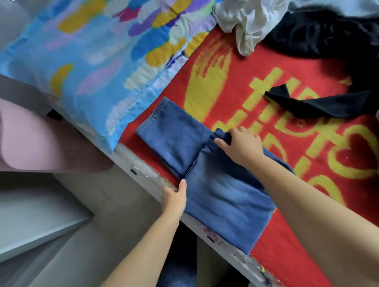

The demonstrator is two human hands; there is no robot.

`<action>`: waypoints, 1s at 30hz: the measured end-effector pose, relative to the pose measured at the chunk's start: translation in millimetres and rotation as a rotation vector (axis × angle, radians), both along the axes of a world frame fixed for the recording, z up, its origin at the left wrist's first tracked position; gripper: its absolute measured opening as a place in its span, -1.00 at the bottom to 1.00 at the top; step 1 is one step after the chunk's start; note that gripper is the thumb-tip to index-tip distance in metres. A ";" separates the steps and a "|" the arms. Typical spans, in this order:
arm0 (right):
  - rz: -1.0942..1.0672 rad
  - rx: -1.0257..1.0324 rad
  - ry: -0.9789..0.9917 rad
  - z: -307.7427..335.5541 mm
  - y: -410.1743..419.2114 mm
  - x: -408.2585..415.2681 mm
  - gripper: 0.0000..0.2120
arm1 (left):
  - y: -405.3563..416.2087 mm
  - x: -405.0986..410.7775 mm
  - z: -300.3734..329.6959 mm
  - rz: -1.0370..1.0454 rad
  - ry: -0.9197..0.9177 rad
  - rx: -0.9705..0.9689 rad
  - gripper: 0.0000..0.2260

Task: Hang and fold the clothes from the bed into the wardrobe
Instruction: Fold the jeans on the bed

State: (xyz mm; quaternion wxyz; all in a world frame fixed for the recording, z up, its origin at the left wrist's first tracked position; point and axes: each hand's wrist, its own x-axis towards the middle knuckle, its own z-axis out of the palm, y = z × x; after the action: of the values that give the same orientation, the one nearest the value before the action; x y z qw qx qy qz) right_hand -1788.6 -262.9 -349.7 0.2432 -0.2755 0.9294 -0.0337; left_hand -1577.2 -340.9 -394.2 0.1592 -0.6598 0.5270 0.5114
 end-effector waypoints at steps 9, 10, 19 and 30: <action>-0.097 -0.190 -0.102 -4.7 -4.8 -63.0 -0.69 | 13.3 -24.7 14.3 0.673 0.215 -0.227 -0.92; -0.103 -0.189 -0.094 -10.4 -1.8 -65.6 -0.69 | 14.3 -27.3 9.6 0.692 0.216 -0.241 -0.91; 0.124 -0.275 0.017 -7.5 69.2 -41.1 -0.33 | 51.7 17.9 9.3 -0.131 0.134 -0.864 -0.58; -0.260 -0.187 -0.236 -53.7 152.4 -34.6 -0.80 | 140.8 2.7 2.6 -0.282 0.077 -0.474 -0.19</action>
State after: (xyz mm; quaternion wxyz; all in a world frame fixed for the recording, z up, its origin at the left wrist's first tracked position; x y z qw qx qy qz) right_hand -1823.2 -110.5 -403.4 0.3174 -0.1688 0.9150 -0.1832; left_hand -1574.5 -200.2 -391.7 0.0502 -0.5789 0.7243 0.3712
